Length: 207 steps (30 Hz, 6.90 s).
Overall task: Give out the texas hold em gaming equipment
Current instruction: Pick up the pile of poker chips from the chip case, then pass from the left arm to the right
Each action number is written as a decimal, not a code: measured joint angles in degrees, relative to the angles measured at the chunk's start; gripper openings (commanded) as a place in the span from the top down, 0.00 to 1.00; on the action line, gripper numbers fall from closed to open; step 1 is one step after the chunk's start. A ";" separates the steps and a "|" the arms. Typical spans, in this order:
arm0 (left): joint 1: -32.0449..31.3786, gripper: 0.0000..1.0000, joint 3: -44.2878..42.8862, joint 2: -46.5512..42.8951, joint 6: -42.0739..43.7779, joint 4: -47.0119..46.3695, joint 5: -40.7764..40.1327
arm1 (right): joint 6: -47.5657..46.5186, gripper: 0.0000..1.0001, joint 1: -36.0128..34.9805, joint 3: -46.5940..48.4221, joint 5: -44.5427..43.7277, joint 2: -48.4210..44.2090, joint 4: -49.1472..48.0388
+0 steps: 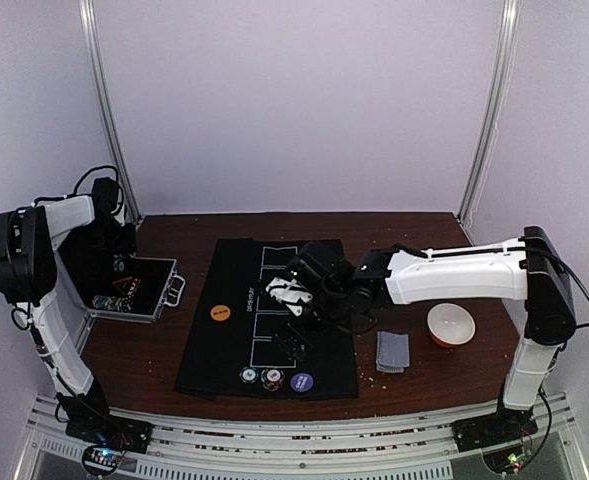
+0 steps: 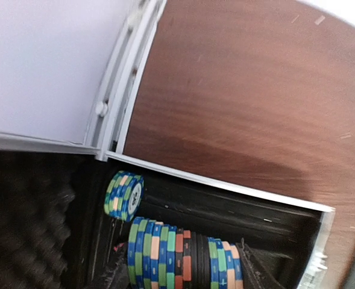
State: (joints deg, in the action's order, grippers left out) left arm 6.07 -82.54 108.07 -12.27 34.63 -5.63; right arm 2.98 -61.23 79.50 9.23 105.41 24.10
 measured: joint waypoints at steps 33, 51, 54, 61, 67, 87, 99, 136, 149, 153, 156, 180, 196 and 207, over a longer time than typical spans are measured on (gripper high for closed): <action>-17.16 1.00 24.33 -12.41 -24.39 -21.99 43.82 | -5.42 0.00 0.11 14.93 -3.82 7.52 -0.35; -17.16 1.00 28.09 -11.91 -28.35 -28.85 51.65 | -25.64 0.09 6.49 38.42 5.11 30.51 -12.68; -17.16 1.00 29.11 -12.00 -28.70 -29.35 52.57 | -25.88 0.16 6.29 42.77 6.05 33.27 -13.46; -17.33 1.00 31.04 -12.90 -29.68 -30.10 54.53 | -25.66 0.18 6.14 47.34 7.41 37.42 -14.73; -17.33 1.00 31.10 -13.79 -30.29 -30.75 56.00 | -25.64 0.36 6.14 47.34 8.39 38.10 -14.82; -17.46 1.00 33.16 -15.19 -34.97 -34.84 58.75 | -26.77 0.87 5.64 47.43 8.63 38.51 -14.82; -17.38 0.96 37.24 -15.04 -35.19 -38.23 59.58 | -27.08 1.00 3.82 45.81 6.97 38.49 -13.97; -18.12 0.60 46.95 -12.31 -24.44 -32.68 60.08 | -21.55 1.00 -2.19 39.98 3.41 39.54 -10.21; -18.08 0.41 46.58 -11.72 -22.53 -31.82 58.99 | -21.27 1.00 -2.40 39.98 3.61 39.89 -10.03; -18.14 0.37 46.58 -11.63 -21.94 -31.76 58.60 | -21.29 1.00 -2.40 39.98 3.78 39.91 -9.53; -18.16 0.35 46.56 -11.63 -21.92 -31.93 58.88 | -21.22 1.00 -2.38 40.06 3.91 39.89 -9.38; -18.01 0.12 46.51 -14.82 -22.58 -31.30 56.96 | -21.86 1.00 -2.01 43.89 4.02 39.80 -7.45; -16.94 0.12 50.14 -15.43 -26.47 -38.49 58.47 | -21.88 1.00 -2.12 44.33 4.11 40.54 -7.50; -15.85 0.10 50.95 -16.02 -26.82 -39.36 58.82 | -21.90 1.00 -2.23 44.81 4.07 40.92 -7.89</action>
State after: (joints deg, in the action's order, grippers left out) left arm -9.78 -31.59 92.05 -39.09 -4.73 53.19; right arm -18.92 -63.46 124.31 13.30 146.32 16.21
